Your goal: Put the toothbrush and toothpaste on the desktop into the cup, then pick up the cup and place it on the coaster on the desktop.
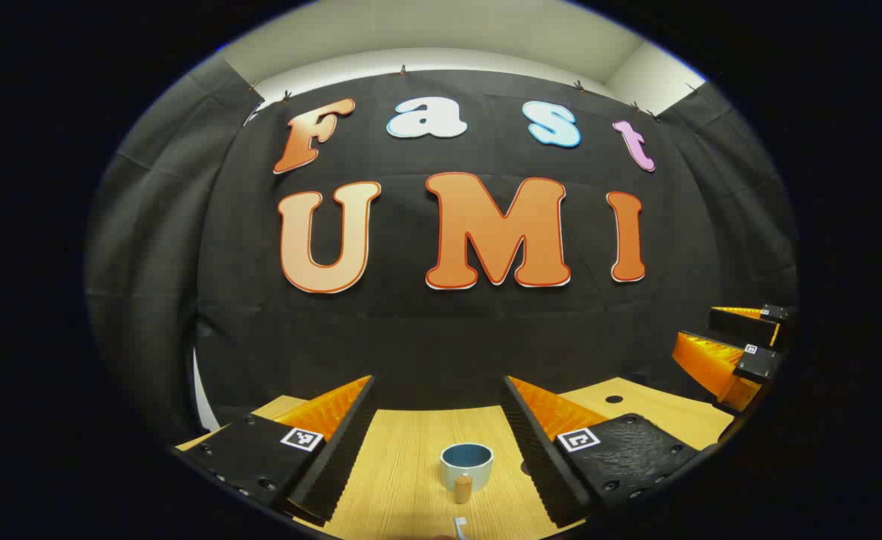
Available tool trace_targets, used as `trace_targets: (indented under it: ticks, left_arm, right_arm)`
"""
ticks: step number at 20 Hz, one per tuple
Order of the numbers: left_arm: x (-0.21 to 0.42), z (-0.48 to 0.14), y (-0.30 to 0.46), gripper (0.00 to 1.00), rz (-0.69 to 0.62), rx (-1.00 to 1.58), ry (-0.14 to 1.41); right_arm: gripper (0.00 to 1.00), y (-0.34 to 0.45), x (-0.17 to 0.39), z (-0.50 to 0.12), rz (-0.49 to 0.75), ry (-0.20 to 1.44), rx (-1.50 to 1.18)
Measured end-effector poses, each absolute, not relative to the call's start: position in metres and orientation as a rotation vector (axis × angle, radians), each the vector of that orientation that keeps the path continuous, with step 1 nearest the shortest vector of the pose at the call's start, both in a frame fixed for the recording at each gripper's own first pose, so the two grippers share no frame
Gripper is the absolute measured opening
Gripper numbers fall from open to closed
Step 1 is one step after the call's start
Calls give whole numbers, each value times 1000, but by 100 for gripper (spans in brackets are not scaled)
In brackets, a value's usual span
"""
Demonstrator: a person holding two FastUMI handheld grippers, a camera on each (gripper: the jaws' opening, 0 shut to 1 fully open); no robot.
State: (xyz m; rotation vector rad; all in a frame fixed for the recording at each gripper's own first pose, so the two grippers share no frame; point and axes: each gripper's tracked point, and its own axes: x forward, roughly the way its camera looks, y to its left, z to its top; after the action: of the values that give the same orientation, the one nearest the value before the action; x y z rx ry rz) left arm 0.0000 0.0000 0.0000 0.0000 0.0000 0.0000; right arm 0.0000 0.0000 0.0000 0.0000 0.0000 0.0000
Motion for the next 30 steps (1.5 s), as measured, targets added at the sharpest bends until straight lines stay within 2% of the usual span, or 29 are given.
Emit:
trace_targets:
  ticks: [20,24,30]
  left_arm:
    - [-2,-1,-4,97,6,-34,-9]
    - [3,-24,1,96,-5,-8,86]
    - [6,-81,-9,98,-58,0,310]
  right_arm:
    - [98,14,-2,-10,60,42,-17]
    - [98,20,4,-31,77,132,-68]
    - [98,42,-13,-66,183,246,-89]
